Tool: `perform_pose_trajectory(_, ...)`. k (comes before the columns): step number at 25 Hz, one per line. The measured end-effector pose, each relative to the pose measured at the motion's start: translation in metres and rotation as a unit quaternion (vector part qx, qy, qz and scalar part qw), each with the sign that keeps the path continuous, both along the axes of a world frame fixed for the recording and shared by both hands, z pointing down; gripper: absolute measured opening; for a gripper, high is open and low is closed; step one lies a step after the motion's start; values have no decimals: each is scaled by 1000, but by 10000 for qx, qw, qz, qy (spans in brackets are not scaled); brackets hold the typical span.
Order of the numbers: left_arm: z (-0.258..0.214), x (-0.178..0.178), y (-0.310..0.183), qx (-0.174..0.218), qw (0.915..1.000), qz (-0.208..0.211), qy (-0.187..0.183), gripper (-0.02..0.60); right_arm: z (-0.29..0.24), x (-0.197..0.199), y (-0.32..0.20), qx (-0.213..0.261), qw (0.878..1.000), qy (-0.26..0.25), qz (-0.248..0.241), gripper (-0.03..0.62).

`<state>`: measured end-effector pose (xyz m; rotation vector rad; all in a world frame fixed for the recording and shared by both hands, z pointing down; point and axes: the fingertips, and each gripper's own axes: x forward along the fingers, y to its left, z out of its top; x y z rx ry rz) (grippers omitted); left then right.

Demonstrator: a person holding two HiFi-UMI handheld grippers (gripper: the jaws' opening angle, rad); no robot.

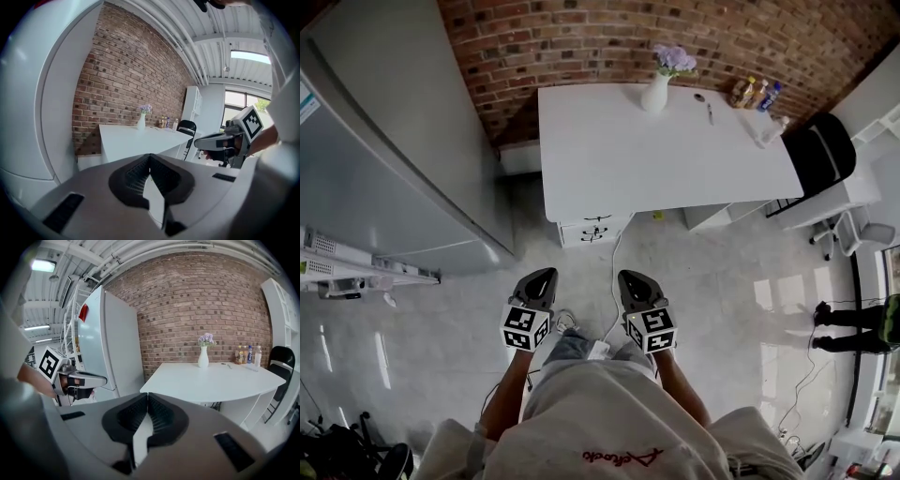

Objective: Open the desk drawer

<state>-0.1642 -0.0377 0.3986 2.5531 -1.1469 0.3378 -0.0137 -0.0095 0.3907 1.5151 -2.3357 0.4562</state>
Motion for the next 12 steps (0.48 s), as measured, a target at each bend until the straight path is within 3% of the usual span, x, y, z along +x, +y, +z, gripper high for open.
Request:
perform_pose_trajectory(6,15,35,-3,-116,9998,1,-165,12,18,22,-13,-153,9994,-147,-257,17)
perform_pose_trajectory(12,17,79,1,-90,9991,-348,-221,12,26,51,-30,-157,9971,-263,-697,17)
